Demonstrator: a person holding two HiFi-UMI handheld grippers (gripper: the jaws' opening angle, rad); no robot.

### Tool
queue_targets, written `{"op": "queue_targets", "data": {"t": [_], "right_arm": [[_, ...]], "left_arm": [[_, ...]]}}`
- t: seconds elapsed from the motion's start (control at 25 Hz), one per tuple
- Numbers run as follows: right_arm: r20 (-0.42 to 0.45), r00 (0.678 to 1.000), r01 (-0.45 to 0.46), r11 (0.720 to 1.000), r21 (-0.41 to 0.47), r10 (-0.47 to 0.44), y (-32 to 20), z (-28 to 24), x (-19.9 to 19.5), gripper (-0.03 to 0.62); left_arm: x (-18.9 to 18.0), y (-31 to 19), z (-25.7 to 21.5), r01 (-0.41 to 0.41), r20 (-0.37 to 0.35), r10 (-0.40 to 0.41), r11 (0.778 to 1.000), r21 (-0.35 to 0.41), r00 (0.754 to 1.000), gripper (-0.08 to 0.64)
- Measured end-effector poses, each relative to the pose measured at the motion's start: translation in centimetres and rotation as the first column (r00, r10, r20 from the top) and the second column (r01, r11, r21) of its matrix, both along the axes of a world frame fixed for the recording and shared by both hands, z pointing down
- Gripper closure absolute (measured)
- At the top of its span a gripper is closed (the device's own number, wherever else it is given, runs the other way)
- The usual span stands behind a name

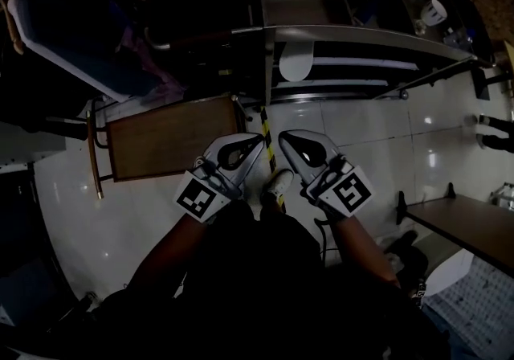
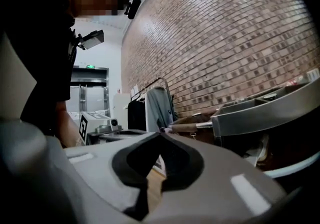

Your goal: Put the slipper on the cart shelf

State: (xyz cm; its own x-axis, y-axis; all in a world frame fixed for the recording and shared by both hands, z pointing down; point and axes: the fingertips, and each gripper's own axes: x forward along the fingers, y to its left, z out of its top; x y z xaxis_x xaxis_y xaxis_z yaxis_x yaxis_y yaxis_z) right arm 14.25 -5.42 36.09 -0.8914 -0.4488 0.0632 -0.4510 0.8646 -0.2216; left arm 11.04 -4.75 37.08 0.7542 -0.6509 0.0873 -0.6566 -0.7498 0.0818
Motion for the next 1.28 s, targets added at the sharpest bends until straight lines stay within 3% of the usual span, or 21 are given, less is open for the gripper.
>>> {"op": "queue_targets", "data": {"t": [0.24, 0.8, 1.0, 1.28], "right_arm": [[-0.032, 0.998, 0.061, 0.998, 0.014, -0.061, 4.0, -0.6, -6.6, 0.591], [-0.035, 0.998, 0.052, 0.998, 0.033, -0.051, 13.8, -2.5, -23.2, 0.591], [-0.058, 0.997, 0.062, 0.997, 0.046, -0.059, 15.8, -3.1, -26.0, 0.591], [-0.085, 0.992, 0.093, 0.994, 0.062, -0.088, 17.0, -3.6, -25.4, 0.591]], "left_arm": [[-6.4, 3.4, -0.5, 0.046, 0.002, -0.046, 0.999, 0.01, 0.999, 0.557], [-23.1, 13.5, -3.2, 0.045, -0.021, -0.044, 0.998, 0.049, 0.999, 0.557], [-25.6, 15.7, -3.5, 0.047, -0.041, -0.045, 0.998, 0.034, 0.998, 0.557], [-24.7, 16.7, -4.5, 0.067, -0.053, -0.064, 0.996, 0.059, 0.997, 0.557]]}}
